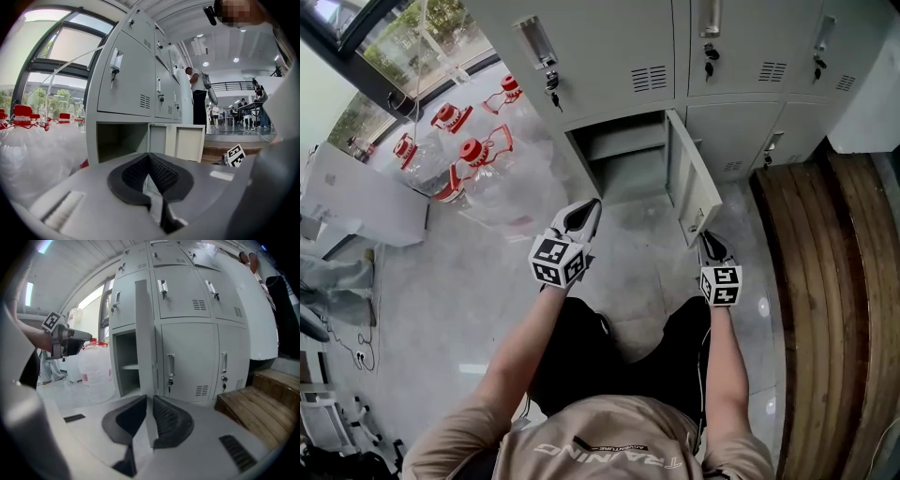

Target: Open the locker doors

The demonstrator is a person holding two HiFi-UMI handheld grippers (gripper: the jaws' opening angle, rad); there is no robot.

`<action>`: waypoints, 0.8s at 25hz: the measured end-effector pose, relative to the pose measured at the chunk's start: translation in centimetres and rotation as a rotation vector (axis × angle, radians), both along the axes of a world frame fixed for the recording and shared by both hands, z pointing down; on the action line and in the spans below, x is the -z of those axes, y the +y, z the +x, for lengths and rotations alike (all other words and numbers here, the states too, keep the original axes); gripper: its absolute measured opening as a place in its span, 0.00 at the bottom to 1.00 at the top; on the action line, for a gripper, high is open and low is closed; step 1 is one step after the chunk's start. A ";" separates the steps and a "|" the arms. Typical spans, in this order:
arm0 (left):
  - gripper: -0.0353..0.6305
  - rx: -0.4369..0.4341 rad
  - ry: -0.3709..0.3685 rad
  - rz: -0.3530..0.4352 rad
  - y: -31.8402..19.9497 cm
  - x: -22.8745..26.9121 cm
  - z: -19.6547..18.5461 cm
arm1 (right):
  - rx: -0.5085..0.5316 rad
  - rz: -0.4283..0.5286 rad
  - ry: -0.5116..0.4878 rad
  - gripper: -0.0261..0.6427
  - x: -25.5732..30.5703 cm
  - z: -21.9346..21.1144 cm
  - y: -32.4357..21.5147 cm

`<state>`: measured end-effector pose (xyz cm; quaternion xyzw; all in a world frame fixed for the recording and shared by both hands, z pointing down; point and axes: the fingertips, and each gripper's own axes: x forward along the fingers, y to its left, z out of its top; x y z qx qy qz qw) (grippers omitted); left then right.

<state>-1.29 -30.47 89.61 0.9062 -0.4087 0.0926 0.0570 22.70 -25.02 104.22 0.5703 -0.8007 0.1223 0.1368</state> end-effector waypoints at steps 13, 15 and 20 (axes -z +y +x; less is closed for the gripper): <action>0.06 0.024 0.053 -0.009 -0.1 0.6 -0.6 | -0.009 0.105 0.000 0.06 5.2 -0.5 4.0; 0.06 0.024 0.058 -0.018 0.0 0.4 -0.5 | -0.005 0.146 -0.011 0.06 7.2 -1.3 4.8; 0.06 0.052 0.037 0.008 -0.4 1.6 -0.5 | -0.022 0.178 -0.068 0.06 10.7 -3.2 5.5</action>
